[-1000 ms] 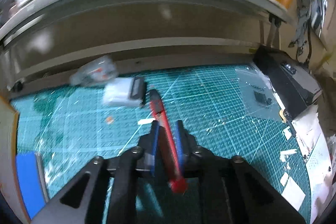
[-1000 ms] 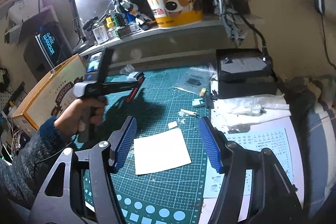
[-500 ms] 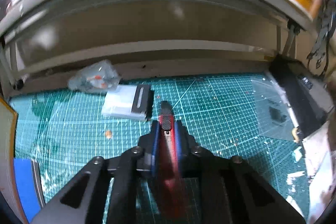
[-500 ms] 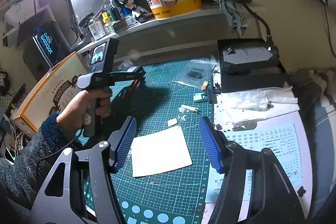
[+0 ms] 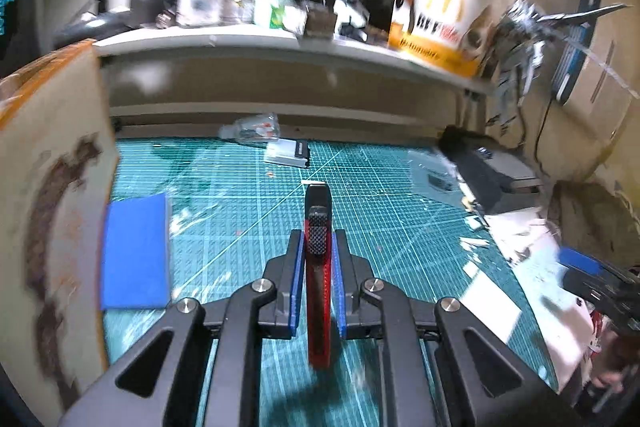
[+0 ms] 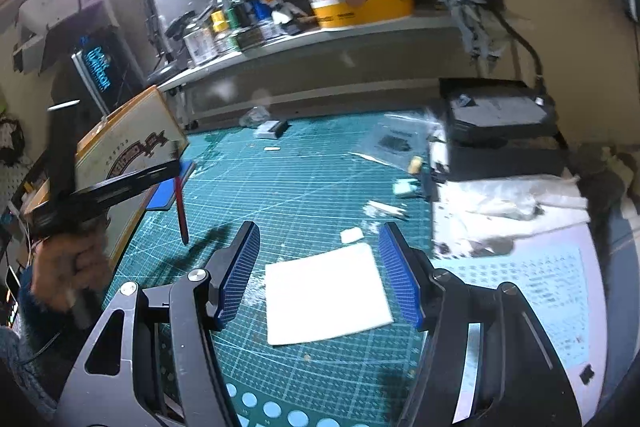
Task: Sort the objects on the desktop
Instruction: 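Hold the knife in the left tool while the right tool reaches the white-grey plastic case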
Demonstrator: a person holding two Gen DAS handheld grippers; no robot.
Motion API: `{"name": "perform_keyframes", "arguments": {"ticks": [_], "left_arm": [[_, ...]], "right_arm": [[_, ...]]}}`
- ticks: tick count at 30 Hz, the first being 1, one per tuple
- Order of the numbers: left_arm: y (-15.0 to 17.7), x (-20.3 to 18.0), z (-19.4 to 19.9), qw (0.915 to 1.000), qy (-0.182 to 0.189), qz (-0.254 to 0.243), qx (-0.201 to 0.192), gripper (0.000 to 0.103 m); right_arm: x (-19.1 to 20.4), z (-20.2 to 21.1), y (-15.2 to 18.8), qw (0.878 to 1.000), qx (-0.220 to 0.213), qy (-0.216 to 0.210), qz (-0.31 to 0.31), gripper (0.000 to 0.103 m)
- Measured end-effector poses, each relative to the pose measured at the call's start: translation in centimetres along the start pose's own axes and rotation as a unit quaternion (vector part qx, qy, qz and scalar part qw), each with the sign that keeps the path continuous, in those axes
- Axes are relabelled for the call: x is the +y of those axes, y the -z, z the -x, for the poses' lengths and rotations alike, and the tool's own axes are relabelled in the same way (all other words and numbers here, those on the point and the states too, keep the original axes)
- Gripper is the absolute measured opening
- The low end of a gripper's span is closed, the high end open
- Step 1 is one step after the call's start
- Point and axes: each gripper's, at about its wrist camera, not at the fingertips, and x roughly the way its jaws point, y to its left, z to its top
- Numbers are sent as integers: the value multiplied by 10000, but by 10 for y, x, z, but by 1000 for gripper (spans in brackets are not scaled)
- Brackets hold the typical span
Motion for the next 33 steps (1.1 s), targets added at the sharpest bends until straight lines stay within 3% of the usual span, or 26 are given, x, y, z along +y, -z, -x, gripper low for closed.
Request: {"name": "perform_keyframes", "arguments": {"ticks": [6,13,20,25,30,33], "left_arm": [[10,10,42,9995,-127,-104,-288,13],[11,17,58,9989,-67,57,-453,13],[11,25,54,9988,-170,229,-402,13],[8,24,45,9990,-271,233,-257,13],[3,21,39,9991,-327,136,-225,13],[0,22,35,9991,-359,127,-193,13]], "right_arm": [[22,-26,-11,9979,20,-284,581,59],[42,-102,-56,9861,386,-432,1556,59],[56,-188,-95,9728,639,-713,2107,57],[65,-247,-112,9601,804,-632,2602,48],[66,-279,-124,9493,968,-635,2923,49],[67,-289,-130,9410,1023,-725,3145,58]]}}
